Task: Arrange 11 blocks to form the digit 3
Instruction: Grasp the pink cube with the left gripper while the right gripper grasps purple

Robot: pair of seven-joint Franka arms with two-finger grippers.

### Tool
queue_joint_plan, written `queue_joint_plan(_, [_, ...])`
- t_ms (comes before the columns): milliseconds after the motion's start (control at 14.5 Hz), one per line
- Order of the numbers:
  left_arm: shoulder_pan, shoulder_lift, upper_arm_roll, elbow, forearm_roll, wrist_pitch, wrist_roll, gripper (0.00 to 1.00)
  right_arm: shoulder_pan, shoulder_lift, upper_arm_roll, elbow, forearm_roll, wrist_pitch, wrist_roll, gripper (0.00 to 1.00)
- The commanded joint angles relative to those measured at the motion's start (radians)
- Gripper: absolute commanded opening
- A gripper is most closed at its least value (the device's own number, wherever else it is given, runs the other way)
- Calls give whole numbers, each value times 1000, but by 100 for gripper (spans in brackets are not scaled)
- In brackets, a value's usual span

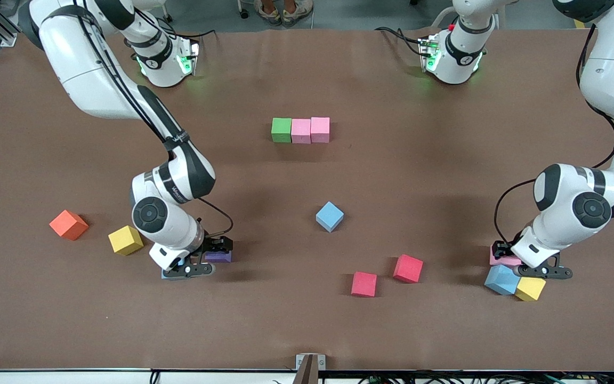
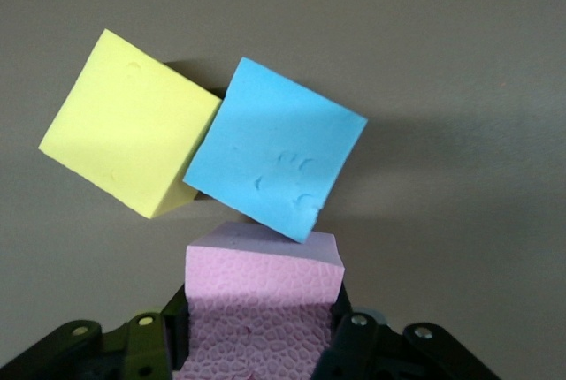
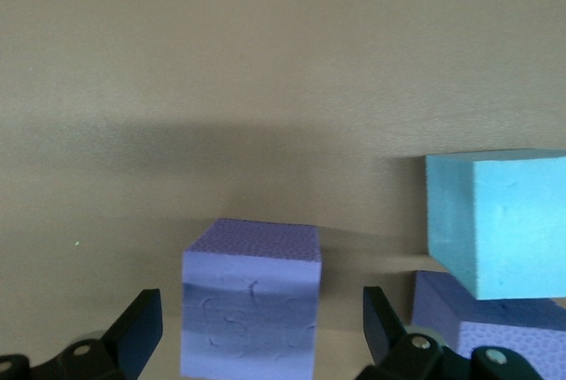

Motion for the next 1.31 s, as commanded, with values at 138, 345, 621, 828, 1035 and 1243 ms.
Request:
queue_joint_plan(138, [-1, -37, -49, 27, -11, -89, -149, 11, 10, 20, -9, 23, -20, -2, 0, 98])
queue_joint_plan(345, [-51, -36, -52, 73, -14, -139, -229, 11, 34, 43, -48, 34, -19, -1, 0, 95])
queue_joint_plan(621, [-87, -33, -52, 99, -17, -151, -309, 11, 71, 45, -76, 39, -19, 10, 4, 82])
queue_joint_plan(828, [-102, -31, -53, 104, -16, -151, -360, 11, 73, 42, -76, 39, -17, 8, 3, 72])
queue_joint_plan(1035, [-118, -34, -53, 110, -17, -151, -412, 11, 71, 43, -76, 36, -16, 8, 3, 54])
queue_joint_plan(1243, [-159, -34, -53, 117, -17, -153, -523, 11, 79, 37, -76, 33, -13, 7, 1, 37])
